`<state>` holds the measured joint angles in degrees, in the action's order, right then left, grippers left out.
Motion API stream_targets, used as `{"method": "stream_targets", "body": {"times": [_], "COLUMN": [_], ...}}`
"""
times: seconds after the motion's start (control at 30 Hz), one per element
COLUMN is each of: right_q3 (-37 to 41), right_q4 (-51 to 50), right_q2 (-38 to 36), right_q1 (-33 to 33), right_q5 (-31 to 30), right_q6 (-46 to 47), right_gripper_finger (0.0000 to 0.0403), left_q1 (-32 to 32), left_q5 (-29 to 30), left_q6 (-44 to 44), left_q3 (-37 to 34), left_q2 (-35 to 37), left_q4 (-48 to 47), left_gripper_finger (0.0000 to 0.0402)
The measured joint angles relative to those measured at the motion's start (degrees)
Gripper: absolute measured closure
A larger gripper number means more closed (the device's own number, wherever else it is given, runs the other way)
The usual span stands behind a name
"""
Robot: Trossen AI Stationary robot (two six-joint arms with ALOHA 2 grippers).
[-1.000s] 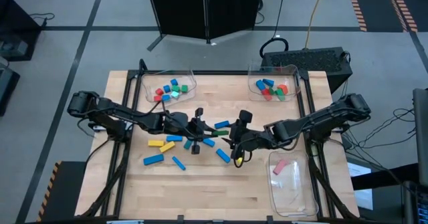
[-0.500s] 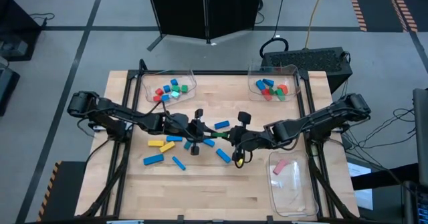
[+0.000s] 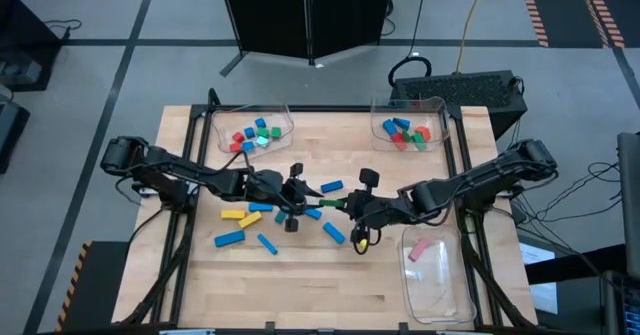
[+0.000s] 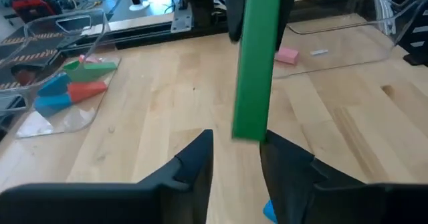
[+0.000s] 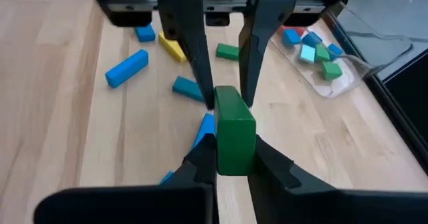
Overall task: Sort blocks by size
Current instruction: Put the green rectangular block into the bottom right transparent bin
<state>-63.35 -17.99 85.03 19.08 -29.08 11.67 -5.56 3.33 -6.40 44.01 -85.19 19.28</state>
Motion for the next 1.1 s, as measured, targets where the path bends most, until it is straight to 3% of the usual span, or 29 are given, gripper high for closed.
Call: {"method": "stream_targets", "body": {"times": [0.33,0.67,0.83,1.0,1.1], "right_q3": [0.0,0.0,0.0,0.0,0.0], "right_q4": [-14.8,-27.8,-34.3,-40.2,-41.9], "right_q2": [-5.7,-14.4,-17.9,-19.9,-19.5], "right_q1": [4.3,12.0,16.5,20.7,23.5], "right_q5": [-0.8,-0.6,-0.5,0.8,3.0], "right_q6": [9.6,23.1,30.9,42.0,45.6], "right_gripper_finger": [0.0366,0.0366,0.0366,0.0334,0.0343], "left_q1": [-0.8,-3.4,-6.7,-10.0,-12.0], "left_q5": [0.5,1.0,5.3,7.0,8.7], "left_q6": [1.2,12.4,17.6,24.7,29.1], "left_q3": [-0.1,-0.1,-0.1,-0.1,-0.1], "left_q2": [0.0,2.0,4.8,9.5,12.8], "left_q4": [-5.5,-18.6,-26.4,-34.7,-40.0], "left_gripper_finger": [0.0266,0.0265,0.0265,0.0265,0.0265]}}
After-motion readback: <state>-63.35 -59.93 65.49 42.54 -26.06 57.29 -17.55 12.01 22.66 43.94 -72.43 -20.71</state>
